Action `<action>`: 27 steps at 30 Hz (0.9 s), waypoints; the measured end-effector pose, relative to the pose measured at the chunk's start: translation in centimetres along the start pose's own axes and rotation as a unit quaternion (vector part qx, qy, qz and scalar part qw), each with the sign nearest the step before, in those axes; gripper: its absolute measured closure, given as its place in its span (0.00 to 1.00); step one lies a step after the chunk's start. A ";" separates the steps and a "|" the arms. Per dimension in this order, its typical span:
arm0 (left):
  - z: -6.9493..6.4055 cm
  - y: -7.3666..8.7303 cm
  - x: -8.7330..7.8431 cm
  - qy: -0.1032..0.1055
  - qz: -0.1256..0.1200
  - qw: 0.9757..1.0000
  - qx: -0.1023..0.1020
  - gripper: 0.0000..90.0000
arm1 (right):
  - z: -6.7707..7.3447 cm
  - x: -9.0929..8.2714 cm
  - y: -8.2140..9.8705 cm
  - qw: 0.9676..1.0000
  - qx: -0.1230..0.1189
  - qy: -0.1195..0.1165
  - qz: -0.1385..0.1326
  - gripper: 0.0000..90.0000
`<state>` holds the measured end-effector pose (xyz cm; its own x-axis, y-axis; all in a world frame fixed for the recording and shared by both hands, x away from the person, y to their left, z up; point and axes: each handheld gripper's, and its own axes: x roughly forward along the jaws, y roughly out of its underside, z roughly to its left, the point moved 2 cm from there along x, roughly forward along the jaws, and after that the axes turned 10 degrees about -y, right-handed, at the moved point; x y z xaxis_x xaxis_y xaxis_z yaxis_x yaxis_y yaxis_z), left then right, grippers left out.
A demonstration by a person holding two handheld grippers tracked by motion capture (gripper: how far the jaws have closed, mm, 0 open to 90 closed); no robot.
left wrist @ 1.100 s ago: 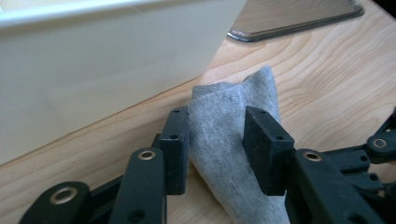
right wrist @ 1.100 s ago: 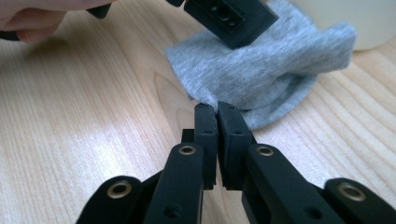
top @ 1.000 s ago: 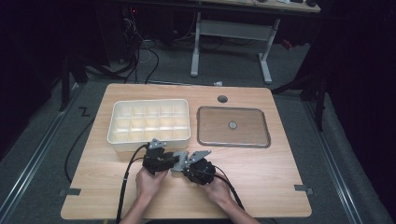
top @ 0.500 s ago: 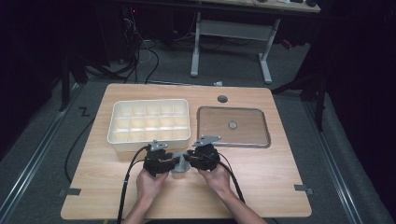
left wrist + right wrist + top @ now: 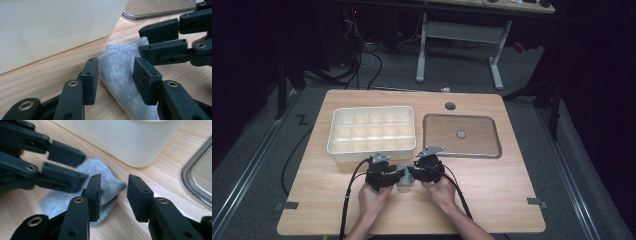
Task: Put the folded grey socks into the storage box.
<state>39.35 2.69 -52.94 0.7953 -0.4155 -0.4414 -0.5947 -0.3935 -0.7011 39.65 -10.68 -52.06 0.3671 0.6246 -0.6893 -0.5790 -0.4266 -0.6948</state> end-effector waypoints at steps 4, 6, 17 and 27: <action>-0.1 0.4 0.1 0.007 -0.005 1.000 0.008 0.62 | -0.3 0.5 0.7 1.000 -0.012 0.004 0.014 0.72; 0.0 0.4 0.2 0.008 -0.006 1.000 0.009 0.63 | -0.4 0.6 0.8 1.000 -0.016 0.002 0.014 0.72; 0.4 0.6 0.7 0.014 -0.012 0.999 0.038 0.67 | -0.5 1.1 1.3 0.999 -0.038 0.003 0.007 0.75; 0.6 -0.4 0.8 0.007 0.025 1.000 0.014 0.60 | -0.3 1.0 1.1 1.000 -0.026 0.001 0.006 0.71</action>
<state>40.34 3.02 -53.37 0.7623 -0.4461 -0.4689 -0.6306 -0.3489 -0.6932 39.60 -10.75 -53.62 0.3619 0.6175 -0.6984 -0.5451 -0.4676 -0.6959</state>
